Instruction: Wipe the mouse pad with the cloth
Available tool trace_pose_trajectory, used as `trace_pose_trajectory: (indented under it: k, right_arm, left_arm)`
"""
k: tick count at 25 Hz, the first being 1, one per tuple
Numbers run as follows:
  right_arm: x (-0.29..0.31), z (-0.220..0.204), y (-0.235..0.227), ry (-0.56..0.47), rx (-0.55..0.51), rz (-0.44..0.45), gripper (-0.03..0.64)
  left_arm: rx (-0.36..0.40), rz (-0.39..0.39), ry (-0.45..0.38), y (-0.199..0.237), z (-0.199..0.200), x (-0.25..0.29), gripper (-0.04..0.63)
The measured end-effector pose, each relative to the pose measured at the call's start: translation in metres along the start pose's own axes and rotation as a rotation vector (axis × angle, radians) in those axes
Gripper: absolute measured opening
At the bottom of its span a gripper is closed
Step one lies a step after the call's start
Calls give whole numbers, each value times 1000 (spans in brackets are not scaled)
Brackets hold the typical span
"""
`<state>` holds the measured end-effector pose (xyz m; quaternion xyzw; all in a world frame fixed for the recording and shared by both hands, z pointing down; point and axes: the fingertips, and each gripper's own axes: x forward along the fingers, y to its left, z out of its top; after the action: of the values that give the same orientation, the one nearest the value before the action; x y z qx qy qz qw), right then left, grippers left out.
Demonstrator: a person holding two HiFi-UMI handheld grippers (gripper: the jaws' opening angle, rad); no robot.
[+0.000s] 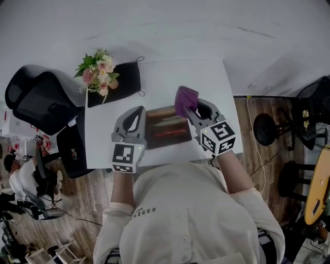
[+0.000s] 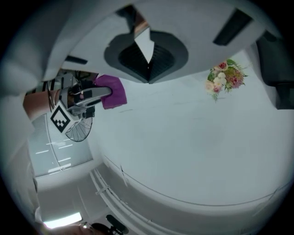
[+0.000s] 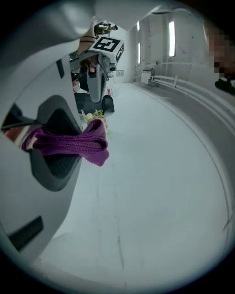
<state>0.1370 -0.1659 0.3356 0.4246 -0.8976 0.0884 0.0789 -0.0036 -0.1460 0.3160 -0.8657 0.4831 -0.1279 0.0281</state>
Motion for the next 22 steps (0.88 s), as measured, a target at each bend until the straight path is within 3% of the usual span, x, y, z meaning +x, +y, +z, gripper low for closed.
trace_pose_trajectory:
  k: [4, 8, 17, 22]
  right_arm:
    - [-6, 29, 10, -102, -85, -22, 101]
    - [-3, 32, 17, -106, -160, -25, 98]
    - [-5, 28, 12, -109, -149, -90, 92]
    - [-7, 28, 13, -106, -145, -84, 92]
  left_arm:
    - [-4, 7, -20, 5, 9, -3, 0]
    - [-15, 18, -20, 9, 16, -1, 0]
    - [-32, 12, -30, 12, 18, -6, 0]
    - [-42, 5, -23, 7, 16, -7, 0]
